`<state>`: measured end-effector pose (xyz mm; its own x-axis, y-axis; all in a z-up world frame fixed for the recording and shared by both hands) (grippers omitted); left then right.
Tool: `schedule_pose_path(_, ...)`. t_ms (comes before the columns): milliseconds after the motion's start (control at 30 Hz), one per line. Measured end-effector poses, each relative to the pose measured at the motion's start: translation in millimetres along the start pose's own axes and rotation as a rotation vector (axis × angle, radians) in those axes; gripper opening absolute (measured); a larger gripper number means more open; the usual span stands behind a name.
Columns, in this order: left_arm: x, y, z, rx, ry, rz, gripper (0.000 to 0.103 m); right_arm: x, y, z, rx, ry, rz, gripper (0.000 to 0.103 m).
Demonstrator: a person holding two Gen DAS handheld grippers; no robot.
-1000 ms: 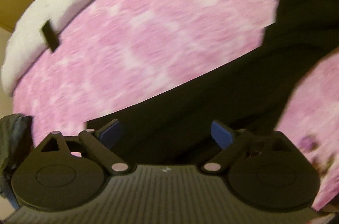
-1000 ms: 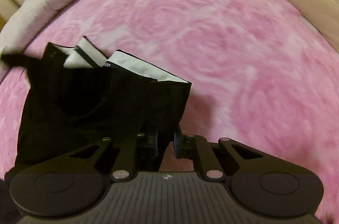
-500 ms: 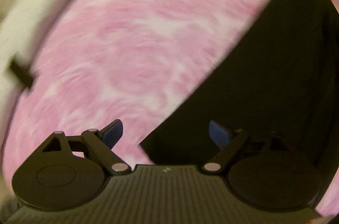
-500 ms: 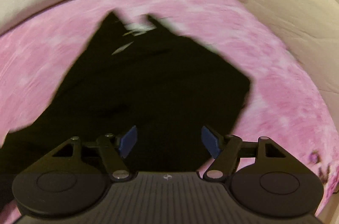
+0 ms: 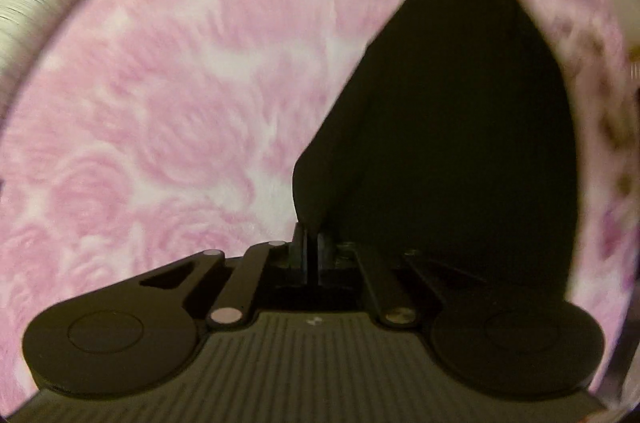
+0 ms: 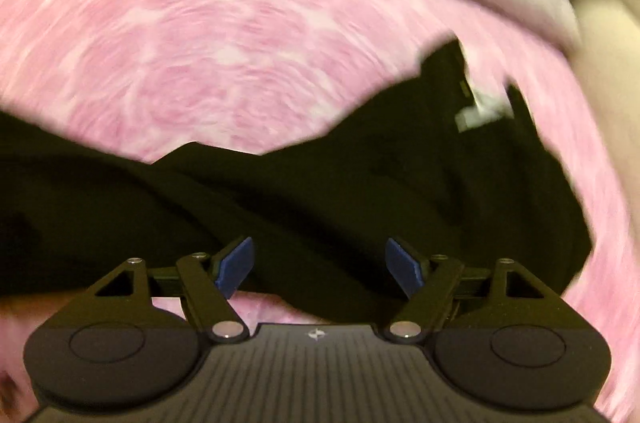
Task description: Fold clothes
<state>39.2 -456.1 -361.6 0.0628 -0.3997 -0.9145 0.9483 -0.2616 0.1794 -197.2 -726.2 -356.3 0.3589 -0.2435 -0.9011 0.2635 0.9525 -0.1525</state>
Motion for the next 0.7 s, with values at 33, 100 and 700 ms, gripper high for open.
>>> schedule_pose_path(33, -29.8, -10.2, 3.1, -0.024, -0.034, 0.003, 0.002, 0.3, 8.4, -1.8, -0.083, 0.003, 0.000, 0.076)
schedule_pose_path(100, -83.4, -38.1, 6.3, -0.066, -0.075, 0.003, 0.002, 2.4, 25.0, -7.6, -0.257, 0.008, 0.012, 0.077)
schedule_pose_path(700, -114.5, -346.8, -44.2, -0.089, 0.384, -0.087, 0.011, -5.2, 53.6, -167.5, -0.875, 0.100, 0.300, 0.008)
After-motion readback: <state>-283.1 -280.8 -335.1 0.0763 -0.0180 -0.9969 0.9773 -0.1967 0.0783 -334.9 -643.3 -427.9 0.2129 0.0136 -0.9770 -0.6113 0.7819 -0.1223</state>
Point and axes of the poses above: each gripper's, at about its wrist camera, not at the fingertips, and x roughly the way its jaws point, y to its left, z to its top, the point moved 9 cm from there along x, roughly the way its jaws point, and after that the axes turned 6 degrees about z, right-handed, at the moved point
